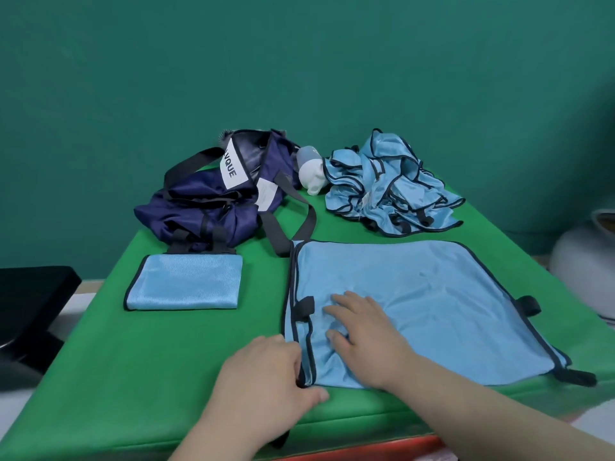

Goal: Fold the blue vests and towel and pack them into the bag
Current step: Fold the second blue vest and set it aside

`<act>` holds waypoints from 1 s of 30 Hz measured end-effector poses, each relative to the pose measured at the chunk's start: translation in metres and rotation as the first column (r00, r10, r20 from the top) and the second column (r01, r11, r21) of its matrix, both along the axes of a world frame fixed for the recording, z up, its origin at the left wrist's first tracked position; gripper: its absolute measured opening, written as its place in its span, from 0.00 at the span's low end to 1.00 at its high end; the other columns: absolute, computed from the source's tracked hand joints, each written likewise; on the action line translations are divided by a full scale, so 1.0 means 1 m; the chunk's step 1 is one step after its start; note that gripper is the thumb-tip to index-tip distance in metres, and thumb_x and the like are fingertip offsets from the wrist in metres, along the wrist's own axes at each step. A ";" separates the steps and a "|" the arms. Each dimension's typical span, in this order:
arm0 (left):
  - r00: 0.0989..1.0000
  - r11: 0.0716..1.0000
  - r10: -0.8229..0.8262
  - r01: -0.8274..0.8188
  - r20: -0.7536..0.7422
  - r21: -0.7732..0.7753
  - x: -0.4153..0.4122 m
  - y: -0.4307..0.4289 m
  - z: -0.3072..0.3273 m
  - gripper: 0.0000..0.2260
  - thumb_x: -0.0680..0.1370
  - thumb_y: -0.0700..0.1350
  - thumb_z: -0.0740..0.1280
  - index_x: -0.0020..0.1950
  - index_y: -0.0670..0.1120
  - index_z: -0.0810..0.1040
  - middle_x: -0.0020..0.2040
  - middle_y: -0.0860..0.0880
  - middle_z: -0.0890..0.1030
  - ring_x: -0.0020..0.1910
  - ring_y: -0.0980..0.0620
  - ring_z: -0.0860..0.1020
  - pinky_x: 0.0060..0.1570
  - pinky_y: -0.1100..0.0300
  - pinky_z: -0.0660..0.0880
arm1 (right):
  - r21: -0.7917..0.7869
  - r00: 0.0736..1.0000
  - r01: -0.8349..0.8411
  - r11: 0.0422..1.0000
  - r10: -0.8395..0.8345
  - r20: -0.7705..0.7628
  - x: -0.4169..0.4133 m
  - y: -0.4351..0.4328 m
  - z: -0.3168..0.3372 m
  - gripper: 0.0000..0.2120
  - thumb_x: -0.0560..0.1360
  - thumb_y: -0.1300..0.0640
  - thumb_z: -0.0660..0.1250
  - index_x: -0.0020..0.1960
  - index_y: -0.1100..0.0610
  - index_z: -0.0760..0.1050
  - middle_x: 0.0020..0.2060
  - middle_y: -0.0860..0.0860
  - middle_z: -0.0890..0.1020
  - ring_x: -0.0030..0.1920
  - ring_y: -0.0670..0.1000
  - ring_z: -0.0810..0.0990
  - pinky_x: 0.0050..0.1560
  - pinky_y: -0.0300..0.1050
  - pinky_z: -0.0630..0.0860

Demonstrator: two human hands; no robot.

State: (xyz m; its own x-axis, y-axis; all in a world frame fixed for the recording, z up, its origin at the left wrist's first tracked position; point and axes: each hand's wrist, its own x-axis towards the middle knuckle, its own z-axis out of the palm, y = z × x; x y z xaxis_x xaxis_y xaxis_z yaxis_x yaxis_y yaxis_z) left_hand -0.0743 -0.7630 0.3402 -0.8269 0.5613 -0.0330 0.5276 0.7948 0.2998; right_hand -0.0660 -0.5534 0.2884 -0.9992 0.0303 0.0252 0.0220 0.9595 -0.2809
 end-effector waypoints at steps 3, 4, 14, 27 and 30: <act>0.999 0.999 -0.018 0.015 -0.050 -0.044 -0.002 0.003 -0.002 0.19 0.70 0.64 0.65 0.39 0.50 0.66 0.42 0.55 0.72 0.47 0.53 0.72 0.46 0.56 0.73 | -0.002 1.000 0.015 1.000 -0.015 0.000 0.001 -0.001 -0.001 0.32 0.76 0.38 0.42 0.76 0.46 0.65 0.78 0.44 0.61 0.79 0.47 0.52 0.79 0.49 0.44; 0.997 0.998 -0.033 0.029 -0.065 -0.056 -0.002 0.005 -0.002 0.15 0.73 0.60 0.63 0.39 0.50 0.66 0.42 0.54 0.72 0.47 0.52 0.72 0.46 0.55 0.73 | -0.006 1.000 0.019 1.000 -0.019 0.002 0.001 -0.002 0.000 0.30 0.77 0.39 0.44 0.76 0.45 0.65 0.78 0.44 0.61 0.79 0.47 0.51 0.79 0.49 0.44; 0.999 1.000 -0.023 0.023 0.024 -0.020 -0.020 -0.015 0.004 0.07 0.74 0.50 0.62 0.51 0.56 0.76 0.41 0.55 0.79 0.45 0.52 0.77 0.43 0.56 0.77 | -0.091 0.999 0.008 0.996 -0.012 -0.052 0.006 -0.001 -0.001 0.32 0.78 0.38 0.39 0.77 0.45 0.64 0.76 0.41 0.65 0.79 0.43 0.52 0.79 0.48 0.42; 0.975 1.000 -0.019 0.022 0.221 -0.011 -0.032 -0.027 0.005 0.10 0.73 0.55 0.72 0.51 0.60 0.74 0.42 0.60 0.80 0.43 0.60 0.78 0.42 0.59 0.75 | 0.065 0.998 -0.050 0.997 0.047 0.045 0.007 -0.003 0.002 0.32 0.77 0.36 0.39 0.75 0.42 0.65 0.78 0.42 0.60 0.79 0.45 0.51 0.78 0.58 0.42; 0.964 1.000 -0.020 0.025 0.265 -0.015 -0.037 -0.030 0.005 0.11 0.71 0.57 0.74 0.47 0.59 0.75 0.43 0.59 0.81 0.43 0.58 0.79 0.43 0.59 0.76 | 0.097 0.986 -0.106 0.990 0.092 0.142 0.005 -0.002 0.015 0.35 0.76 0.33 0.36 0.77 0.42 0.62 0.78 0.45 0.59 0.78 0.47 0.51 0.78 0.61 0.43</act>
